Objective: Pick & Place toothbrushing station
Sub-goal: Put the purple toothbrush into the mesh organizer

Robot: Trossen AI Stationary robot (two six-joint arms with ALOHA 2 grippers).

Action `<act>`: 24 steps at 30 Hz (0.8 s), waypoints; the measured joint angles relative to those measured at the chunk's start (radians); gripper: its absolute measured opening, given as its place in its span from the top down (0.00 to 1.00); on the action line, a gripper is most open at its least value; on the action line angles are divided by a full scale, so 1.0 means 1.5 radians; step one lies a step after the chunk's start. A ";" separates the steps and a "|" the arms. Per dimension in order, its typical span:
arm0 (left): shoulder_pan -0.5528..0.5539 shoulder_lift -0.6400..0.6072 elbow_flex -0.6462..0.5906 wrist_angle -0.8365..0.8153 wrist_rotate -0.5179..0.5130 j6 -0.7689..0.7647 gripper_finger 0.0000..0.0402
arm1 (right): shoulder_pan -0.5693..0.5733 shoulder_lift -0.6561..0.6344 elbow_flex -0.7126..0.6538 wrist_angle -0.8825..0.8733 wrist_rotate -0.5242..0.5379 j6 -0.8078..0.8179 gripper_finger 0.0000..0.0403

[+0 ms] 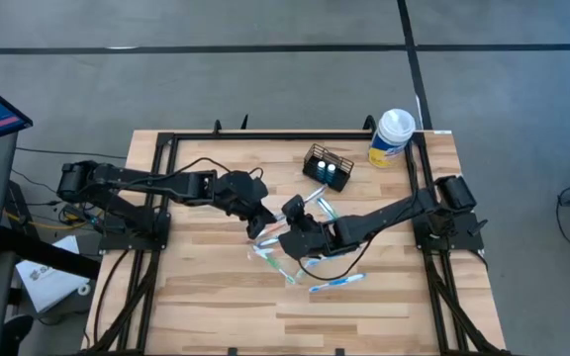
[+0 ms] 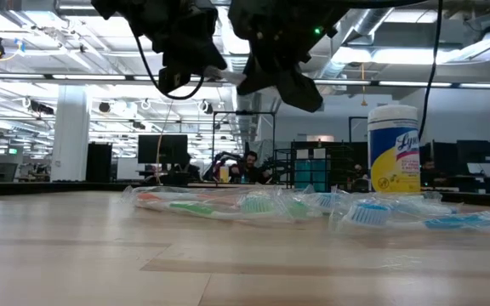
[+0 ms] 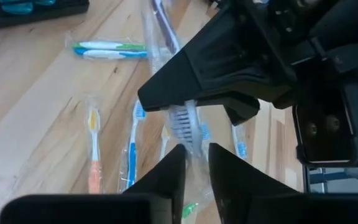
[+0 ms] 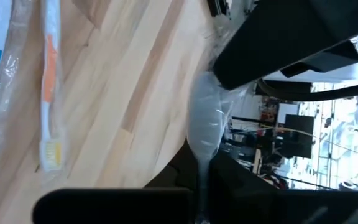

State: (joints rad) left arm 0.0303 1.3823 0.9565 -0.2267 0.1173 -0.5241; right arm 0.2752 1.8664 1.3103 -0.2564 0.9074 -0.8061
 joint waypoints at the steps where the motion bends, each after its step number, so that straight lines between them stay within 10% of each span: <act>1: 0.000 0.000 0.000 0.001 0.000 0.005 0.82 | 0.000 0.000 0.002 -0.004 -0.002 0.003 1.00; 14: -0.012 -0.138 -0.025 0.009 -0.071 0.085 0.70 | -0.050 -0.091 -0.002 -0.082 -0.101 0.171 1.00; 24: -0.039 -0.182 -0.088 0.087 -0.116 0.089 0.70 | -0.112 -0.294 -0.179 0.133 -0.208 0.213 1.00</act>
State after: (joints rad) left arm -0.0277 1.1085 0.8245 -0.0956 -0.0570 -0.3913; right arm 0.1076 1.4250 1.0414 -0.0572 0.5954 -0.4872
